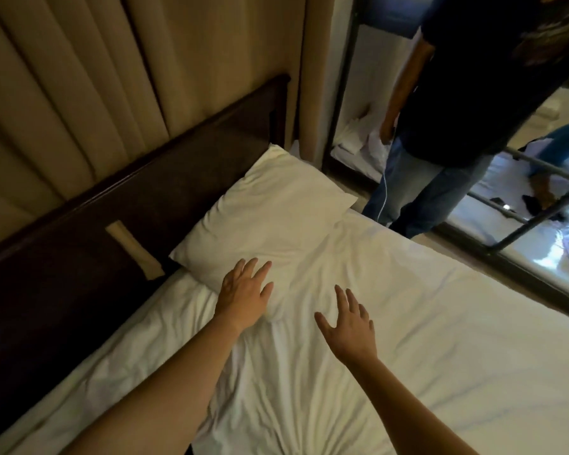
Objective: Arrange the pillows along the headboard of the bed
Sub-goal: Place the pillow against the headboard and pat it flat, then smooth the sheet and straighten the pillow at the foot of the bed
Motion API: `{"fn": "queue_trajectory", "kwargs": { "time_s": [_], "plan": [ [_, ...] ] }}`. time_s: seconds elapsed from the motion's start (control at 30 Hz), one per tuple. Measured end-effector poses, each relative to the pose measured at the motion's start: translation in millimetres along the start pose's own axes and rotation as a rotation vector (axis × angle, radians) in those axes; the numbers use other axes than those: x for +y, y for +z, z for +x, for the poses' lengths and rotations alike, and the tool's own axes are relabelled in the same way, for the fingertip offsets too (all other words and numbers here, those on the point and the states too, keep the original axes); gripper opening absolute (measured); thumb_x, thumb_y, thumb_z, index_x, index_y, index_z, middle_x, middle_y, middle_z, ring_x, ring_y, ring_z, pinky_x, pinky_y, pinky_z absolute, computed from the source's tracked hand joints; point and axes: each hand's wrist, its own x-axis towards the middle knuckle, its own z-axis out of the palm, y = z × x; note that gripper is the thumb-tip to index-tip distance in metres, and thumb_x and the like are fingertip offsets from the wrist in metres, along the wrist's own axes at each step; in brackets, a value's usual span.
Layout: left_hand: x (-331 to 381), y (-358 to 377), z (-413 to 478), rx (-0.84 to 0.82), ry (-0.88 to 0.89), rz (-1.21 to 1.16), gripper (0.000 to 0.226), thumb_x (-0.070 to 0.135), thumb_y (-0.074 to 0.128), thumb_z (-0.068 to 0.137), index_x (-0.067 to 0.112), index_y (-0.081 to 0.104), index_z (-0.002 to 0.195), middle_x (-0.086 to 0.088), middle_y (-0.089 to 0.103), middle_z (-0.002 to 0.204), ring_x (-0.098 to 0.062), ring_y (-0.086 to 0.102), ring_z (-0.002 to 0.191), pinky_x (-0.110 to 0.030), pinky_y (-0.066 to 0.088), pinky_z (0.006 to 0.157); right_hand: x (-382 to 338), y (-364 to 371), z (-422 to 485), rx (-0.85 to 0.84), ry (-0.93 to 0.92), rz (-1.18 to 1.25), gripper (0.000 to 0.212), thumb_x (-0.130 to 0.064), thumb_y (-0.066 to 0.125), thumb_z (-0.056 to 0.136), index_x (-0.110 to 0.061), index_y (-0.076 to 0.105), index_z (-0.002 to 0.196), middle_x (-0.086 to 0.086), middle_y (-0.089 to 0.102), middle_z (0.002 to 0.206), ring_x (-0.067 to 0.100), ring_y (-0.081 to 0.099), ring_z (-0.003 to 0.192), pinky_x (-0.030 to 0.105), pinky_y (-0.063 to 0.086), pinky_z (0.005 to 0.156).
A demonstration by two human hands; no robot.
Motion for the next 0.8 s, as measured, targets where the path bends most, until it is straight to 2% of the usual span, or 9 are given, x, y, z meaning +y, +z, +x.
{"fn": "queue_trajectory", "kwargs": {
  "time_s": [0.17,0.43,0.6,0.8],
  "plan": [
    [-36.7,-4.9,3.8,0.043,-0.035,-0.019,0.058,0.053,0.032,0.107,0.039,0.026,0.163,-0.001,0.022,0.171,-0.026,0.011,0.158,-0.046,0.018,0.125,-29.6,15.9,19.0,0.015,-0.032,-0.007,0.087,-0.070,0.046,0.098,-0.034,0.010,0.168,-0.003,0.013,0.175,0.035,0.024,0.156,0.056,0.029,0.122],
    [-98.2,-16.2,18.5,0.004,0.034,-0.014,0.058,0.051,0.032,0.108,0.040,0.019,0.164,0.000,0.016,0.172,-0.027,0.009,0.158,-0.049,0.022,0.125,-87.0,47.3,25.8,0.035,0.029,-0.032,0.086,-0.068,0.048,0.099,-0.033,0.010,0.168,-0.002,0.015,0.175,0.033,0.025,0.156,0.054,0.030,0.122],
    [-139.7,-28.6,50.3,-0.045,0.090,-0.046,0.059,0.053,0.032,0.108,0.042,0.016,0.164,0.003,0.012,0.173,-0.025,0.006,0.159,-0.047,0.020,0.125,-122.3,65.2,31.8,0.064,0.123,-0.040,0.086,-0.068,0.047,0.100,-0.035,0.008,0.168,-0.002,0.013,0.176,0.031,0.024,0.156,0.051,0.029,0.122],
    [-177.6,-31.4,86.0,-0.119,0.240,-0.022,0.061,0.055,0.029,0.106,0.043,0.013,0.164,0.003,0.010,0.174,-0.026,0.005,0.159,-0.045,0.019,0.125,-151.3,92.0,29.5,0.143,0.270,-0.008,0.086,-0.070,0.046,0.099,-0.035,0.009,0.168,-0.001,0.015,0.175,0.033,0.027,0.156,0.052,0.031,0.122]
  ]
}}
